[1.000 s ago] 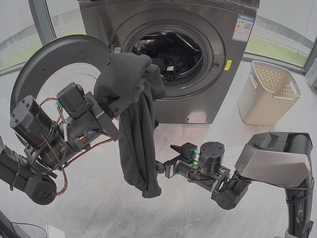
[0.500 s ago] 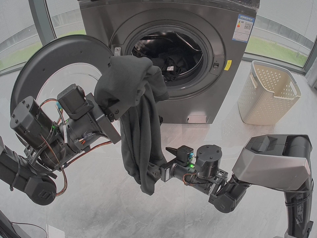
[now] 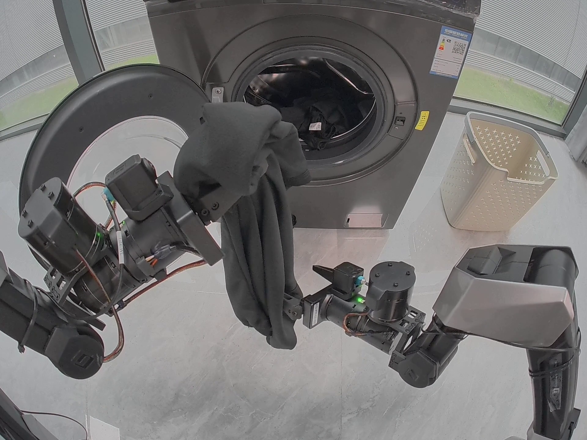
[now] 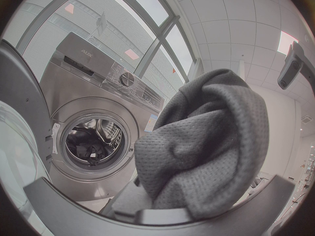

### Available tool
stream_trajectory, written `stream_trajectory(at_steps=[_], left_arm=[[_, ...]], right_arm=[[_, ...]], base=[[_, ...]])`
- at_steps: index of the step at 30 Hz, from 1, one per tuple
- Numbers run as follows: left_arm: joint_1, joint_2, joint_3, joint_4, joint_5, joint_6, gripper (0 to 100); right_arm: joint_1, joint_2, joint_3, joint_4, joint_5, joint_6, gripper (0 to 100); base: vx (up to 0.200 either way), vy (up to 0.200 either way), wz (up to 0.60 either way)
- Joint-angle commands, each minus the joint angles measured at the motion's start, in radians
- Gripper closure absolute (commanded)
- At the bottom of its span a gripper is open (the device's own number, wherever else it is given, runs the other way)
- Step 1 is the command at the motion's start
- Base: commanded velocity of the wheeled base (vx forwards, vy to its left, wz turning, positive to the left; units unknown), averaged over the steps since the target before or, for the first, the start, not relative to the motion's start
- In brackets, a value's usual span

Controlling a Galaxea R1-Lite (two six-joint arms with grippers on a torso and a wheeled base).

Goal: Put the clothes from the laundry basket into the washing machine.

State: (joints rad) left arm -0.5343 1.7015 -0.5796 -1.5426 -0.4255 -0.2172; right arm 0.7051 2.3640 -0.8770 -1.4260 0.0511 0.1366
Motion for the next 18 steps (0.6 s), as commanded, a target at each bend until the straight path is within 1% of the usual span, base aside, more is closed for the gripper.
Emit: stream_trajectory(at_steps=[1,4,5,7,8,9,10,11,12,14,15,18], left_arm=[[0.008,0.001,0.001,-0.001,-0.001,-0.001,100],[0.008,0.001,0.001,-0.001,-0.001,-0.001,100],[0.008,0.001,0.001,-0.001,-0.001,-0.001,100],[0.008,0.001,0.001,-0.001,-0.001,-0.001,100],[0.008,0.003,0.001,-0.001,-0.001,-0.001,100],[0.008,0.003,0.001,-0.001,-0.001,-0.001,100],[0.008,0.003,0.001,-0.001,-0.001,-0.001,100],[0.007,0.004,0.001,-0.001,-0.001,-0.001,100],[0.007,0.004,0.001,-0.001,-0.001,-0.001,100],[0.007,0.004,0.001,-0.001,-0.001,-0.001,100],[0.005,0.004,0.001,-0.001,-0.002,-0.001,100],[0.0,0.004,0.001,-0.001,-0.001,-0.001,100]], right_arm=[[-0.024,-0.005,0.015,0.002,0.001,-0.002,0],[-0.065,-0.023,0.046,0.002,0.012,-0.018,0],[-0.09,-0.042,0.062,0.004,0.019,-0.026,0],[-0.107,-0.052,0.069,0.005,0.032,-0.026,0],[-0.127,-0.071,0.075,0.01,0.053,-0.028,0],[-0.133,-0.077,0.076,0.013,0.061,-0.028,0],[-0.159,-0.097,0.078,0.021,0.082,-0.029,0],[-0.174,-0.106,0.076,0.027,0.093,-0.031,0],[-0.193,-0.12,0.066,0.048,0.107,-0.034,0],[-0.199,-0.124,0.058,0.065,0.112,-0.034,0],[-0.21,-0.123,0.024,0.096,0.115,-0.034,0],[-0.208,-0.108,-0.051,0.124,0.115,-0.034,0]], base=[[0.0,0.0,0.0],[0.0,0.0,0.0],[0.0,0.0,0.0],[0.0,0.0,0.0],[0.0,0.0,0.0],[0.0,0.0,0.0],[0.0,0.0,0.0],[0.0,0.0,0.0],[0.0,0.0,0.0],[0.0,0.0,0.0],[0.0,0.0,0.0],[0.0,0.0,0.0]])
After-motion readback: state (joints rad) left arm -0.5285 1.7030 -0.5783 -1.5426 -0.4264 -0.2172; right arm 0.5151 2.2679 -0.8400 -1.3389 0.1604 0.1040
